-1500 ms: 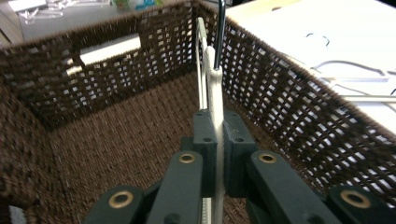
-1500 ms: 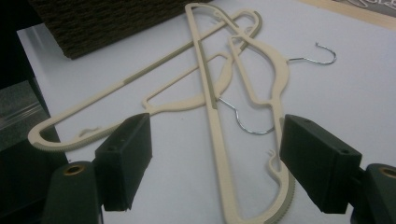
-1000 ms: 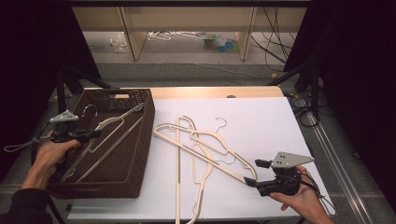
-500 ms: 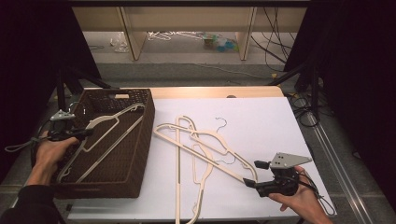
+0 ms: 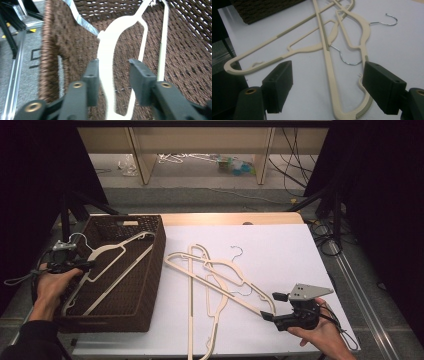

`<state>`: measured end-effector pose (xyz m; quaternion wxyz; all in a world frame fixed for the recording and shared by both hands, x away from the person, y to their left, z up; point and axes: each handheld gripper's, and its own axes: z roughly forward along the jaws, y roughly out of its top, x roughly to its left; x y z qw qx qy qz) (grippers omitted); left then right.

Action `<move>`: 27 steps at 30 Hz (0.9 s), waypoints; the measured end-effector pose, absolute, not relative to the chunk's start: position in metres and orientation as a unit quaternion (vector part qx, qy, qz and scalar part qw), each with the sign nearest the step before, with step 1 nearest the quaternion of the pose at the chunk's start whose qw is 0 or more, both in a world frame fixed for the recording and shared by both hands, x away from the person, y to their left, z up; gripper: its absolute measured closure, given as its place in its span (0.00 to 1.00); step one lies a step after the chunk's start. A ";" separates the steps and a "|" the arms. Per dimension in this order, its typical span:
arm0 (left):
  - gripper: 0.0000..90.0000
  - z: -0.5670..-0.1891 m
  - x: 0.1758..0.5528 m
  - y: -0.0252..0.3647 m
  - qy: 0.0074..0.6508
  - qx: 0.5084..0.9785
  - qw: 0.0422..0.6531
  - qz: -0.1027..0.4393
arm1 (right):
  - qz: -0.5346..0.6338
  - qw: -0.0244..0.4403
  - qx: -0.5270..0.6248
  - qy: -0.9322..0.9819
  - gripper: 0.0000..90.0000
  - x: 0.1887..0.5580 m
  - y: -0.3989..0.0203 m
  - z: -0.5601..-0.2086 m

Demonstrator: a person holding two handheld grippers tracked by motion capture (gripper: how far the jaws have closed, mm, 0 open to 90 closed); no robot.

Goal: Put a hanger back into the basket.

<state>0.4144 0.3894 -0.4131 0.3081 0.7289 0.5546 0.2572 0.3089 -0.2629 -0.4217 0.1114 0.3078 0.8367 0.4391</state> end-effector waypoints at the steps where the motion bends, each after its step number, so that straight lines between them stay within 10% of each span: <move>1: 0.64 -0.411 0.413 0.390 0.553 0.728 0.311 0.261 | 0.439 0.111 0.308 0.837 0.28 0.309 -0.263 -0.422; 27: 0.28 -0.358 0.332 0.236 0.406 0.727 0.496 0.245 | 0.452 0.126 0.328 0.820 0.24 0.314 -0.266 -0.431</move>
